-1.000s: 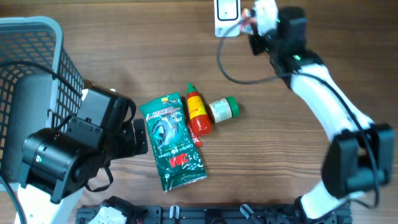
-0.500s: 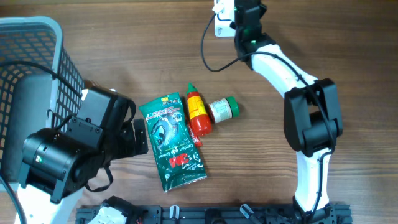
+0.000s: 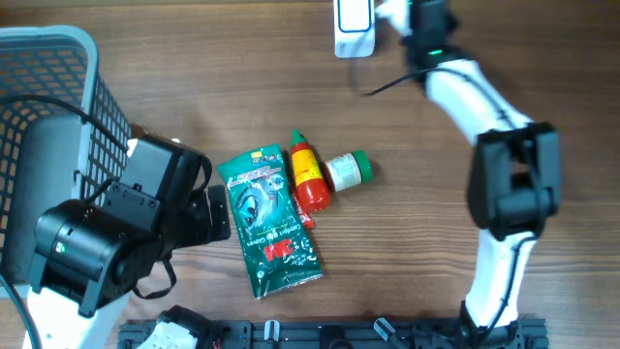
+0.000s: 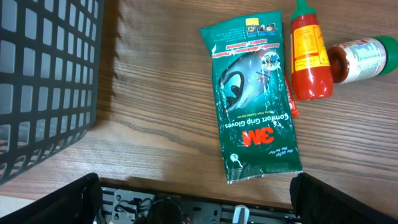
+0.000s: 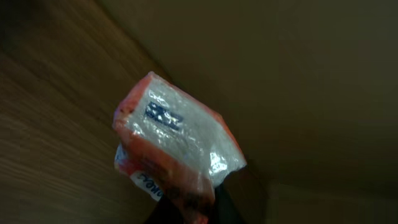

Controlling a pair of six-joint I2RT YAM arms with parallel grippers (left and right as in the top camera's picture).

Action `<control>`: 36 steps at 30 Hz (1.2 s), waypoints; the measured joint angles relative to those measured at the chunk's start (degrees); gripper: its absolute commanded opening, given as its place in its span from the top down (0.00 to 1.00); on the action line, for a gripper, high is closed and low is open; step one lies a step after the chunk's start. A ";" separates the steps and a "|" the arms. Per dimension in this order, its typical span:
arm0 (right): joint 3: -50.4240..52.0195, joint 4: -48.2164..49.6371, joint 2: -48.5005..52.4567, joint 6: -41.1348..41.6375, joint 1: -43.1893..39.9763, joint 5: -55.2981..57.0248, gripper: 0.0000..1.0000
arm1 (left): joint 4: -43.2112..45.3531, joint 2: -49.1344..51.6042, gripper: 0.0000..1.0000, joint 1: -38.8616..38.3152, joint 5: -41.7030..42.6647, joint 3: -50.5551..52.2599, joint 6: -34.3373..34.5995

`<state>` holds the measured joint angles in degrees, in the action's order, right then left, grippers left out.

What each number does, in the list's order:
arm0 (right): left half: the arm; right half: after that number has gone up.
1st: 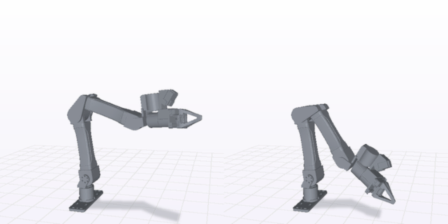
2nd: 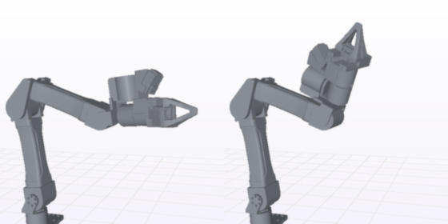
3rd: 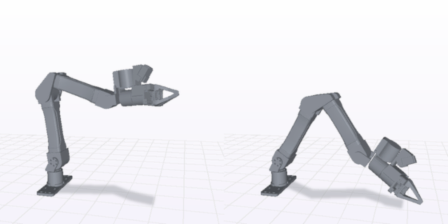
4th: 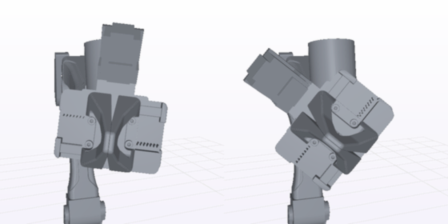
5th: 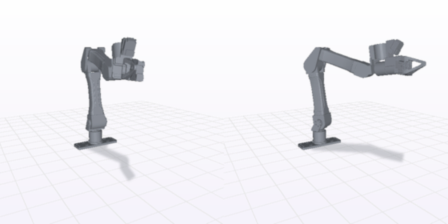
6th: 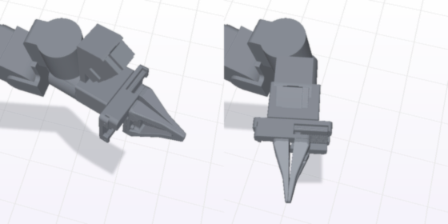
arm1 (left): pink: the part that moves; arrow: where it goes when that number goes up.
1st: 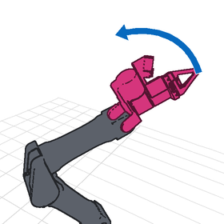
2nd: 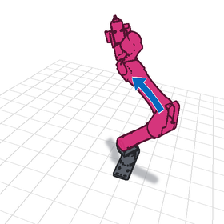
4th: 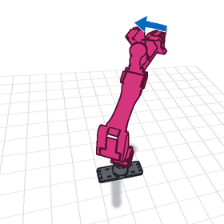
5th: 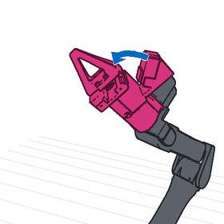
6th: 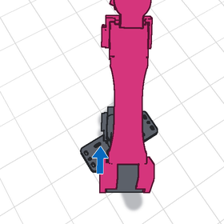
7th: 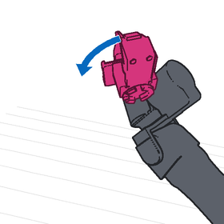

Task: Scan the item barcode
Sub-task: 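Carry the snack box right and drop it off the table edge, then move the right gripper to the green-lidded jar and grasp it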

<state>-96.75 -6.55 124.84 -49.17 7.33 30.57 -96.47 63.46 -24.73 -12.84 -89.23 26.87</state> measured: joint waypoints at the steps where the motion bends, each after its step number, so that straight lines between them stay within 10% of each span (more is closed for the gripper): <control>1: -0.17 -2.49 -0.68 1.70 -2.99 0.50 0.96 | 0.02 0.00 0.00 0.00 0.00 0.00 0.00; 12: -0.52 -26.97 -1.95 40.09 -39.01 2.80 0.90 | 0.00 0.00 0.00 0.02 0.02 0.00 0.00; 14: -0.52 -28.81 -1.95 45.77 -43.01 2.93 0.72 | 0.00 0.00 0.00 0.02 0.02 0.00 0.00; 17: -0.52 -30.67 -1.95 52.50 -47.23 2.93 0.03 | 0.00 0.00 0.00 0.00 0.02 0.00 0.00; 18: -0.52 -31.61 -2.01 54.55 -47.80 2.54 0.00 | 0.00 0.00 0.00 0.00 0.00 0.00 0.00; 25: -0.50 -35.34 -6.71 62.66 -44.81 -20.41 0.00 | 0.00 0.00 0.00 0.00 0.00 0.00 0.00; 36: -0.59 -61.18 -21.55 94.73 -14.93 -47.17 0.00 | 0.00 0.00 0.00 0.00 0.02 0.00 0.00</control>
<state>-97.34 -67.72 103.28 45.56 -7.60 -16.60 -96.47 63.46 -24.73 -12.82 -89.23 26.87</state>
